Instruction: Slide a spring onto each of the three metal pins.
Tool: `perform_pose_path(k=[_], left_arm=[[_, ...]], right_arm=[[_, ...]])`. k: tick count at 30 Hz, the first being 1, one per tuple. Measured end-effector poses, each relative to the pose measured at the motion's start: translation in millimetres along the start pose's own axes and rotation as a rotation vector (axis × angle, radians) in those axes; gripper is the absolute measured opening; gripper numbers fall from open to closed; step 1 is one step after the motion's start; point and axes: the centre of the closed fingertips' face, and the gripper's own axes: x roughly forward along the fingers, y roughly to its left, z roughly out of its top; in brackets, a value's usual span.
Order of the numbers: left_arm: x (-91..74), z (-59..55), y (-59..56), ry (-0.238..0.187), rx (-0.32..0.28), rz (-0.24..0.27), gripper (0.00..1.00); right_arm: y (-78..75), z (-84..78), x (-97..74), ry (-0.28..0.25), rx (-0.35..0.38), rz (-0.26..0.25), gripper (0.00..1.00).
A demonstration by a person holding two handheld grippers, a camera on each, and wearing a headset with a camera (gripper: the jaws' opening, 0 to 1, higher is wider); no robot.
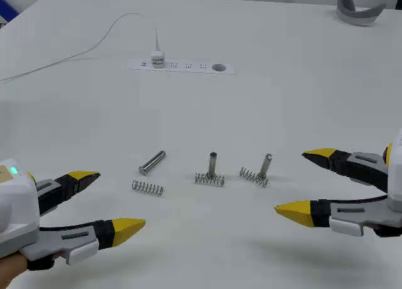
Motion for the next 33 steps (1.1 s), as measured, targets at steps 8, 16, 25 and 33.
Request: perform_pose_path(k=[8, 16, 25, 33], left_arm=[[0.5, -0.6, 0.4, 0.008, 0.003, -0.003, 0.74], [0.7, -0.8, 1.5, 0.012, 0.006, -0.002, 0.73], [0.7, -1.3, 2.9, 0.017, 0.009, 0.000, 0.72], [1.7, 0.2, 6.0, 0.031, 0.017, 0.002, 0.71]], right_arm=[[0.8, 0.7, 0.1, 0.000, 0.001, 0.001, 0.70], [1.3, 0.2, 0.1, 0.000, 0.001, 0.001, 0.70], [2.6, 0.6, 0.7, 0.000, 0.001, 0.004, 0.69], [2.9, 0.3, 0.0, -0.005, 0.006, 0.002, 0.69]])
